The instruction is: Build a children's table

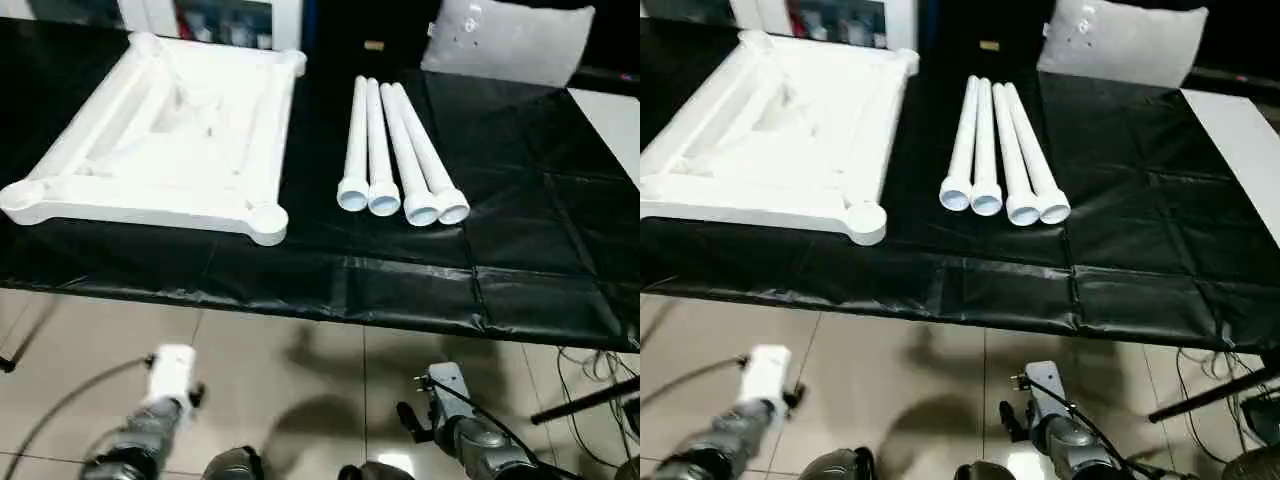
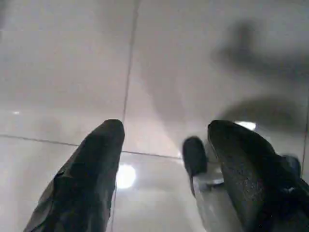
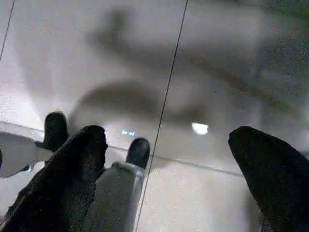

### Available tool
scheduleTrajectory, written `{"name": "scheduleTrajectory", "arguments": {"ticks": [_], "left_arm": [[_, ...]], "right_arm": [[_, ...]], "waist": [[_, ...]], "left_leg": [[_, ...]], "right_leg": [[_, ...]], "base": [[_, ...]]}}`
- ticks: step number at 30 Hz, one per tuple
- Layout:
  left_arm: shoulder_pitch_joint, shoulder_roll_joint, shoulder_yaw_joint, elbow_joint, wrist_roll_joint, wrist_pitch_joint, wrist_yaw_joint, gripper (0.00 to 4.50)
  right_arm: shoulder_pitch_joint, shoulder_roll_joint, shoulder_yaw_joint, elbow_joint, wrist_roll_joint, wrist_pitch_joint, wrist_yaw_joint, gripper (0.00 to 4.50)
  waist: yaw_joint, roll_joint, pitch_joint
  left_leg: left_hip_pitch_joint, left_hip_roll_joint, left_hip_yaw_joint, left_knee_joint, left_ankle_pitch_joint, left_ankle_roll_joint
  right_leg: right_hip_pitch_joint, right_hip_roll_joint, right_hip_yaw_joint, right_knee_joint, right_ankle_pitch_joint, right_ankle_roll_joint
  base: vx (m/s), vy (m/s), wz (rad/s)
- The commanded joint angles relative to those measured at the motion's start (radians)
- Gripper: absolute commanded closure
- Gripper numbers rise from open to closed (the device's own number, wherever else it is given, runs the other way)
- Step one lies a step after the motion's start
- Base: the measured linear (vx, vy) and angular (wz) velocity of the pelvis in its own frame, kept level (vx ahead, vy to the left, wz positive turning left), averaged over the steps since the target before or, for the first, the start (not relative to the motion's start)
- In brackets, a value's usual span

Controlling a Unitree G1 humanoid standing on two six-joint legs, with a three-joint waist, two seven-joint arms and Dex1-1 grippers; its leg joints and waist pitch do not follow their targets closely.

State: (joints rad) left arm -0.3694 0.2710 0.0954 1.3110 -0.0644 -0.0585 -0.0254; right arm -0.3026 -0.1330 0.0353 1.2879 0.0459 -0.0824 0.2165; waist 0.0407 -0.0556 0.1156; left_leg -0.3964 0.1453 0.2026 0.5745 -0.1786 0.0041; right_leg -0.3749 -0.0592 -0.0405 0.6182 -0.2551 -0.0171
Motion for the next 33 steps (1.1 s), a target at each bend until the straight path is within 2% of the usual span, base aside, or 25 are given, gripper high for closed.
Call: {"name": "scheduleTrajectory", "arguments": {"ticks": [1,2,4,6,7,8,9,10,11,12,13,14,15,16,18,21,23,24,25,26,27,28,29,30,33], "left_arm": [[-0.013,0.009,0.026,-0.005,-0.018,-0.008,0.016,1.12],[-0.018,0.015,0.026,-0.008,-0.015,-0.008,0.012,1.12],[-0.021,0.020,-0.010,-0.011,0.009,0.008,-0.095,1.12],[-0.019,0.013,-0.050,-0.015,0.034,0.018,-0.188,1.12],[-0.015,0.008,-0.079,-0.020,0.057,0.010,-0.221,1.12],[-0.006,0.001,-0.107,-0.024,0.081,0.009,-0.248,1.12],[-0.002,-0.003,-0.119,-0.026,0.095,0.005,-0.255,1.12],[0.007,-0.007,-0.136,-0.029,0.116,-0.005,-0.260,1.12],[0.015,-0.009,-0.141,-0.034,0.121,-0.010,-0.267,1.12],[0.021,-0.010,-0.142,-0.038,0.124,-0.017,-0.270,1.12],[0.027,-0.009,-0.144,-0.045,0.127,-0.031,-0.263,1.12],[0.038,-0.009,-0.144,-0.058,0.129,-0.054,-0.252,1.12],[0.043,-0.008,-0.143,-0.065,0.128,-0.065,-0.246,1.12],[0.059,-0.006,-0.134,-0.090,0.118,-0.089,-0.239,1.12],[0.125,-0.005,-0.103,-0.201,0.072,-0.129,-0.257,1.12],[0.198,-0.010,-0.075,-0.327,0.033,-0.140,-0.278,1.12],[0.282,-0.017,-0.063,-0.477,0.009,-0.135,-0.286,1.12],[0.323,-0.022,-0.058,-0.551,-0.006,-0.134,-0.294,1.12],[0.354,-0.025,-0.056,-0.605,-0.017,-0.134,-0.300,1.12],[0.408,-0.028,-0.059,-0.701,-0.031,-0.131,-0.303,1.12],[0.469,-0.032,-0.061,-0.813,-0.052,-0.113,-0.307,1.12],[0.501,-0.033,-0.061,-0.872,-0.063,-0.099,-0.309,1.12],[0.572,-0.031,-0.068,-1.009,-0.087,-0.075,-0.319,1.12],[0.583,-0.029,-0.070,-1.029,-0.091,-0.072,-0.322,1.12],[0.679,-0.013,-0.083,-1.221,-0.132,-0.024,-0.351,1.12]], "right_arm": [[0.018,-0.014,-0.016,-0.002,-0.001,-0.010,-0.016,0.00],[0.019,-0.015,-0.016,-0.003,-0.006,-0.009,-0.019,0.00],[0.024,-0.010,-0.024,-0.003,0.000,-0.013,-0.009,0.00],[0.026,-0.006,-0.021,-0.002,-0.003,-0.017,-0.012,0.00],[0.027,-0.001,-0.020,0.000,-0.003,-0.014,-0.009,0.00],[0.031,0.005,-0.011,0.000,-0.012,-0.019,-0.007,0.00],[0.034,0.009,-0.010,-0.001,-0.013,-0.025,0.000,0.00],[0.038,0.017,-0.013,-0.001,-0.012,-0.030,0.011,0.00],[0.040,0.019,-0.009,-0.001,-0.019,-0.032,0.004,0.00],[0.042,0.021,-0.006,-0.002,-0.026,-0.039,0.000,0.00],[0.044,0.024,-0.009,-0.004,-0.024,-0.043,0.001,0.00],[0.045,0.026,-0.013,-0.007,-0.023,-0.047,0.003,0.00],[0.046,0.027,-0.015,-0.009,-0.022,-0.049,0.004,0.00],[0.048,0.029,-0.011,-0.017,-0.026,-0.062,0.016,0.00],[0.069,0.028,-0.015,-0.066,-0.015,-0.117,0.063,0.00],[0.102,0.020,-0.016,-0.138,-0.003,-0.164,0.107,0.00],[0.156,0.014,-0.028,-0.261,0.038,-0.191,0.178,0.00],[0.181,0.010,-0.030,-0.321,0.054,-0.196,0.203,0.00],[0.199,0.006,-0.031,-0.361,0.063,-0.198,0.218,0.00],[0.230,-0.003,-0.033,-0.435,0.077,-0.192,0.233,0.00],[0.269,-0.017,-0.029,-0.526,0.083,-0.184,0.242,0.00],[0.290,-0.026,-0.025,-0.574,0.081,-0.184,0.242,0.00],[0.347,-0.042,-0.018,-0.712,0.100,-0.154,0.263,0.00],[0.355,-0.045,-0.017,-0.733,0.100,-0.151,0.264,0.00],[0.435,-0.070,-0.006,-0.924,0.126,-0.087,0.296,0.00]], "waist": [[-0.001,0.001,-0.053],[-0.003,0.000,-0.057],[-0.004,0.001,-0.054],[-0.004,0.008,-0.035],[-0.003,0.012,-0.013],[-0.001,0.020,0.002],[-0.008,0.020,0.019],[-0.017,0.025,0.013],[-0.018,0.033,0.008],[-0.019,0.035,0.005],[-0.019,0.042,-0.002],[-0.016,0.043,-0.003],[-0.010,0.032,0.000],[-0.005,0.042,0.002],[0.001,0.033,0.009],[0.005,0.034,0.011],[0.006,0.036,0.008],[0.011,0.037,0.010],[0.005,0.029,0.009],[0.009,0.030,0.004],[0.012,0.032,-0.001],[0.012,0.032,-0.001],[0.012,0.026,-0.003],[0.016,0.025,-0.003],[0.020,0.025,0.002]], "left_leg": [[0.021,0.104,-0.043,-0.042,0.115,0.217],[0.012,0.099,-0.043,-0.026,0.217,0.276],[0.001,0.098,-0.040,-0.018,0.205,0.311],[-0.002,0.105,-0.040,-0.038,-0.015,0.272],[0.019,0.114,-0.049,-0.059,-0.325,0.148],[0.053,0.120,-0.066,-0.065,-0.557,-0.009],[0.058,0.123,-0.081,-0.072,-0.657,-0.063],[0.034,0.119,-0.101,-0.100,-0.701,-0.126],[0.022,0.121,-0.104,-0.124,-0.683,-0.151],[0.022,0.121,-0.102,-0.131,-0.666,-0.158],[0.028,0.122,-0.093,-0.134,-0.597,-0.164],[0.026,0.126,-0.083,-0.134,-0.497,-0.149],[0.023,0.123,-0.071,-0.127,-0.430,-0.107],[0.027,0.123,-0.067,-0.121,-0.423,-0.088],[0.021,0.126,-0.063,-0.110,-0.413,-0.035],[0.021,0.133,-0.061,-0.112,-0.408,-0.021],[0.029,0.132,-0.046,-0.113,-0.361,-0.003],[0.024,0.138,-0.048,-0.114,-0.352,0.006],[0.020,0.132,-0.042,-0.114,-0.335,0.025],[0.021,0.130,-0.042,-0.110,-0.314,0.034],[0.022,0.132,-0.036,-0.100,-0.222,0.073],[0.022,0.132,-0.036,-0.100,-0.222,0.073],[0.025,0.126,-0.026,-0.084,-0.126,0.122],[0.023,0.125,-0.025,-0.078,-0.096,0.151],[0.024,0.124,-0.025,-0.082,-0.128,0.161]], "right_leg": [[0.014,-0.116,0.055,-0.029,0.472,-0.310],[0.005,-0.111,0.048,-0.014,0.611,-0.325],[-0.011,-0.111,0.040,-0.016,0.603,-0.338],[-0.018,-0.120,0.038,-0.051,0.313,-0.335],[-0.023,-0.129,0.044,-0.091,-0.143,-0.298],[-0.039,-0.137,0.054,-0.125,-0.518,-0.213],[-0.052,-0.137,0.052,-0.134,-0.626,-0.172],[-0.015,-0.137,0.040,-0.129,-0.659,-0.123],[-0.002,-0.128,0.036,-0.114,-0.551,-0.128],[0.001,-0.125,0.034,-0.112,-0.486,-0.139],[0.001,-0.125,0.033,-0.108,-0.333,-0.166],[0.003,-0.130,0.037,-0.104,-0.182,-0.191],[0.003,-0.141,0.043,-0.107,-0.140,-0.199],[-0.003,-0.148,0.047,-0.111,-0.163,-0.202],[-0.005,-0.165,0.051,-0.126,-0.286,-0.201],[-0.007,-0.161,0.051,-0.127,-0.327,-0.193],[-0.011,-0.140,0.051,-0.114,-0.199,-0.209],[-0.006,-0.145,0.052,-0.110,-0.166,-0.213],[-0.006,-0.133,0.047,-0.104,-0.130,-0.216],[-0.001,-0.134,0.046,-0.100,-0.105,-0.221],[0.004,-0.128,0.046,-0.085,0.050,-0.242],[0.004,-0.128,0.046,-0.085,0.050,-0.242],[0.004,-0.118,0.043,-0.070,0.203,-0.260],[0.006,-0.121,0.043,-0.066,0.254,-0.258],[0.008,-0.121,0.043,-0.074,0.195,-0.244]], "base": [[0.000,0.000,0.00],[0.000,0.000,0.00],[-0.028,0.000,0.01],[-0.074,0.009,0.00],[-0.093,0.022,0.01],[-0.116,0.038,-0.01],[-0.116,0.038,-0.01],[-0.094,0.064,-0.20],[-0.034,0.078,-0.31],[-0.034,0.078,-0.31],[-0.021,0.063,-0.24],[0.000,0.000,0.00],[0.000,0.000,0.00],[0.000,0.000,0.00],[0.000,0.000,0.00],[0.000,0.000,0.00],[0.029,-0.008,-0.01],[0.059,-0.016,-0.02],[0.076,-0.010,-0.06],[0.085,-0.010,-0.06],[0.085,-0.010,-0.06],[0.087,-0.013,-0.04],[0.085,-0.014,-0.03],[0.085,-0.014,-0.03],[0.021,-0.006,0.00]]}}
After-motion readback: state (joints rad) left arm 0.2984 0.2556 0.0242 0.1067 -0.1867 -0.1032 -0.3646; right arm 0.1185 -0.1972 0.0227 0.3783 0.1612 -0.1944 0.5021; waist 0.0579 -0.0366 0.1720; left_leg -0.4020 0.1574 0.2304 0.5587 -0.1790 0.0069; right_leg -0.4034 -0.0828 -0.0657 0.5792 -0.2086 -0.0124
